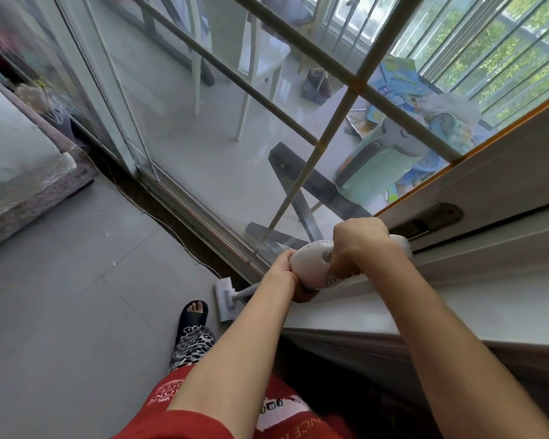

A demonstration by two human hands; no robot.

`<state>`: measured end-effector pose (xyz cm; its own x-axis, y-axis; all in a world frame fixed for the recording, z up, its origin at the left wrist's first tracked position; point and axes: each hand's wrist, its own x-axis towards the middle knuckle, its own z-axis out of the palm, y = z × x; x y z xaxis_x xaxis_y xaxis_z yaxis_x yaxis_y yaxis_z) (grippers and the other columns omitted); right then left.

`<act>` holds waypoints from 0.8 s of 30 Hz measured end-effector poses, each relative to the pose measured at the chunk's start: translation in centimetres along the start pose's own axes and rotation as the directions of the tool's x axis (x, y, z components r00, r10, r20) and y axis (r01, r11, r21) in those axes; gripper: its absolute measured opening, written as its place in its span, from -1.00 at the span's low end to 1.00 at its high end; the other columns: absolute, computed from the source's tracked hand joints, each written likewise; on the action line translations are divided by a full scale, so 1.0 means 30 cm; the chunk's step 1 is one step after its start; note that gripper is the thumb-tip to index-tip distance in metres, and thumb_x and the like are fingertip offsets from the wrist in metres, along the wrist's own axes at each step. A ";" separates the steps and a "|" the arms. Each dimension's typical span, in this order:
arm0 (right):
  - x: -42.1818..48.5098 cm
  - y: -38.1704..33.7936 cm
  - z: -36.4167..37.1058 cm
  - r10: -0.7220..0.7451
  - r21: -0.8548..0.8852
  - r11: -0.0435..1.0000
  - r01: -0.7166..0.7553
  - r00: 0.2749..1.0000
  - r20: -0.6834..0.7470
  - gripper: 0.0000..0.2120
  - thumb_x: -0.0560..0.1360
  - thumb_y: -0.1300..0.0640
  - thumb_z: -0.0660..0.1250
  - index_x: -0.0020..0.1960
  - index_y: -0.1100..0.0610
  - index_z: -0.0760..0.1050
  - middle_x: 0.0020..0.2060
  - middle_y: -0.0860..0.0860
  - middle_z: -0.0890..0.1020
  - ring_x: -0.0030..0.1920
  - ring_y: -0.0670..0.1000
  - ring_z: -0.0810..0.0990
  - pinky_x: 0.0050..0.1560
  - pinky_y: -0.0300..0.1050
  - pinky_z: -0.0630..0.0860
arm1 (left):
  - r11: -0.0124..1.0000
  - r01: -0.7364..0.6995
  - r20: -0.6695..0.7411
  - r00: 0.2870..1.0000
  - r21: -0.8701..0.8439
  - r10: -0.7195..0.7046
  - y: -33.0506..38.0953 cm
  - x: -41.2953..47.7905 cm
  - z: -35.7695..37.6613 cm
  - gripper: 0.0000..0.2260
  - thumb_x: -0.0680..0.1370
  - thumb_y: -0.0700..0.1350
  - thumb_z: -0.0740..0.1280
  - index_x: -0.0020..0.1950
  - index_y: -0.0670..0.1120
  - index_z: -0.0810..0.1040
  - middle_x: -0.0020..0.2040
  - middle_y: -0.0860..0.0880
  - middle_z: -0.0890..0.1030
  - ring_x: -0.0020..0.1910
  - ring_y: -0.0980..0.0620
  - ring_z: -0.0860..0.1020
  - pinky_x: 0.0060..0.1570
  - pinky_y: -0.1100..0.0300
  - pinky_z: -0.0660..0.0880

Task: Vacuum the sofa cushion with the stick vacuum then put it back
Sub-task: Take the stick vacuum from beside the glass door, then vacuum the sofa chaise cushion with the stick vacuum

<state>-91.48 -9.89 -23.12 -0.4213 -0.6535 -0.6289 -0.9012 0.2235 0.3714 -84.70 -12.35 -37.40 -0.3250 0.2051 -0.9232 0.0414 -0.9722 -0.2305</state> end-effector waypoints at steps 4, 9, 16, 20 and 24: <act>-0.041 -0.020 -0.028 -0.028 0.073 0.997 0.032 0.999 -0.046 -0.75 0.40 -0.07 0.40 -0.14 0.09 0.45 -0.34 -0.03 0.50 -0.21 0.02 0.57 -0.20 -0.18 0.49 | 0.995 -0.080 0.004 0.997 -0.062 0.080 0.016 -0.066 -0.048 -0.69 0.40 0.06 0.45 -0.06 -0.14 0.52 -0.20 -0.17 0.54 -0.28 -0.18 0.51 -0.42 0.03 0.50; -0.111 -0.089 -0.099 -0.098 0.136 0.985 0.111 0.990 -0.099 -0.70 0.41 -0.12 0.38 -0.29 0.09 0.43 -0.31 -0.02 0.61 -0.26 0.02 0.61 -0.20 -0.19 0.51 | 0.966 -0.217 -0.042 0.976 -0.138 0.213 0.047 -0.169 -0.142 -0.78 0.34 0.05 0.49 -0.19 -0.02 0.54 -0.22 -0.01 0.62 -0.30 -0.05 0.57 -0.28 0.13 0.54; -0.176 -0.250 -0.195 -0.180 0.241 0.945 0.221 0.967 -0.181 -0.73 0.37 -0.10 0.43 -0.27 0.10 0.53 -0.51 -0.07 0.59 -0.51 -0.09 0.56 -0.40 -0.25 0.49 | 0.896 -0.430 -0.140 0.899 -0.111 0.415 0.135 -0.381 -0.327 -0.65 0.36 0.09 0.48 0.06 0.00 0.52 -0.01 -0.03 0.66 0.05 -0.09 0.63 0.19 -0.01 0.52; -0.215 -0.375 -0.248 -0.235 0.324 0.898 0.296 0.948 -0.216 -0.66 0.37 -0.12 0.44 -0.34 0.11 0.46 -0.54 -0.05 0.55 -0.54 -0.07 0.53 -0.36 -0.17 0.54 | 0.833 -0.537 -0.182 0.839 -0.131 0.512 0.181 -0.522 -0.472 -0.68 0.42 0.13 0.46 -0.04 -0.06 0.48 -0.14 -0.09 0.60 0.03 -0.13 0.60 0.11 0.01 0.52; -0.262 -0.466 -0.267 -0.283 0.450 0.823 0.348 0.937 -0.207 -0.66 0.37 -0.11 0.45 -0.24 0.19 0.58 -0.45 0.01 0.65 -0.50 -0.03 0.60 -0.31 -0.12 0.64 | 0.726 -0.668 -0.241 0.741 -0.165 0.627 0.220 -0.617 -0.595 -0.73 0.40 0.03 0.50 -0.06 -0.09 0.55 -0.10 -0.09 0.63 -0.18 -0.10 0.55 -0.06 0.05 0.52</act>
<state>-74.75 -13.69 -17.90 -0.1185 -0.8248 -0.5529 -0.9337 0.2820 -0.2205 -61.55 -20.55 -27.33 0.0131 -0.4300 -0.9027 0.4025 -0.8242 0.3984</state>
